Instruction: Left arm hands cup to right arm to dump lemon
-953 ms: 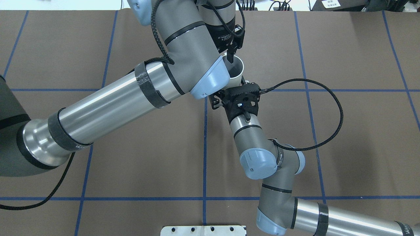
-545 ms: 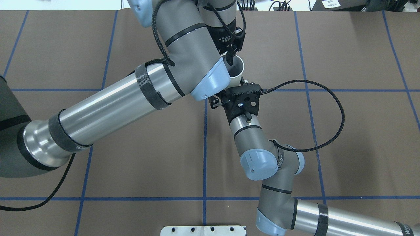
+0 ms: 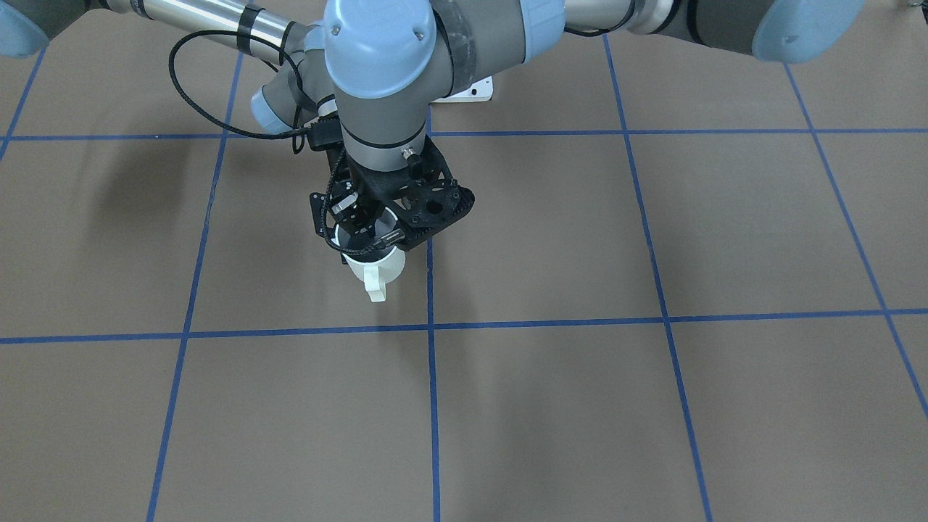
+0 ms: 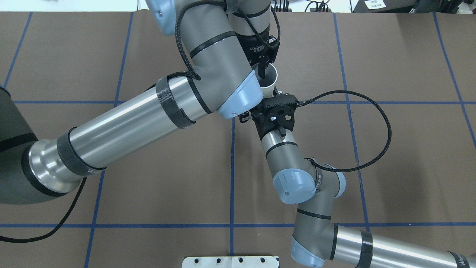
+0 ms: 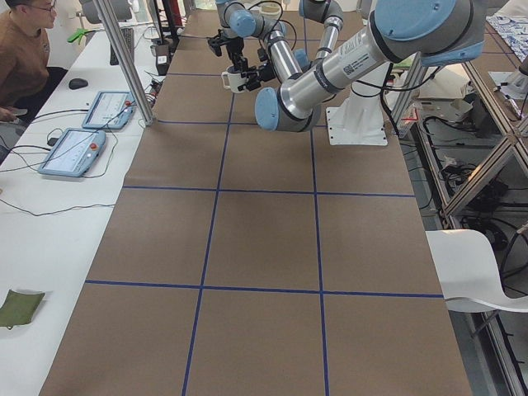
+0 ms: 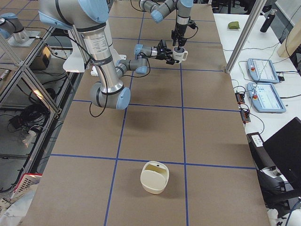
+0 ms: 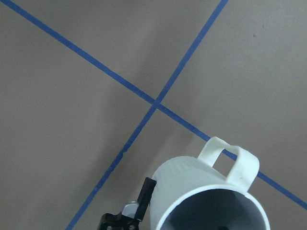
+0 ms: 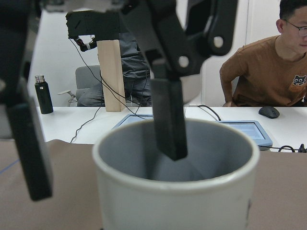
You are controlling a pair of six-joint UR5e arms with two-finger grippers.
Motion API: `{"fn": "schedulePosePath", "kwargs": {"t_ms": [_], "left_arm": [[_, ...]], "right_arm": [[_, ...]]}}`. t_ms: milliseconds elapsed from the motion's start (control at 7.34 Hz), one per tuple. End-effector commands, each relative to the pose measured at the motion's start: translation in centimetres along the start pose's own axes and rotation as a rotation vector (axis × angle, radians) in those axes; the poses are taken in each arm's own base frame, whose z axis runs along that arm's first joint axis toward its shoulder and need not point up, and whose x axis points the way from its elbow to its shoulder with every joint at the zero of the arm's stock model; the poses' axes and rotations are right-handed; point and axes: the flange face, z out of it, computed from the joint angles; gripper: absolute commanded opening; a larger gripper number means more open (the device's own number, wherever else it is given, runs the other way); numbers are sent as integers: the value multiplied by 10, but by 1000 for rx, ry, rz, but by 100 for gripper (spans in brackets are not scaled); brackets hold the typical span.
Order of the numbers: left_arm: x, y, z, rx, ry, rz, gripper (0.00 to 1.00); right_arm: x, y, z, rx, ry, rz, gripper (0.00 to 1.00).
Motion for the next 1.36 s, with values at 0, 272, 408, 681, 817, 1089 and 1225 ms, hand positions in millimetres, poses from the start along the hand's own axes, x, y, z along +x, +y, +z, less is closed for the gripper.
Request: {"fn": "schedulePosePath", "kwargs": {"t_ms": [0,272,408,681,817,1089,1225], "left_arm": [[1,2,-1,-2,2,3,55],[1,3,-2,0,4,4,49],[1,3,-2,-2,4,2,44],[1,3,-2,-2,4,2,38],[1,3,-2,-2,4,2,37],[0,2,-2,-2,4,2,0],[-1,4,-4,-4,9,6,0]], "right_arm": [[4,-5,4,8,8,0,16],[5,-5,5,9,8,2,16],[5,-5,5,9,9,2,17],[4,-7,4,13,4,10,17],[3,-8,4,13,3,13,17],[3,-8,4,13,3,12,18],[3,-8,3,14,2,13,26]]}}
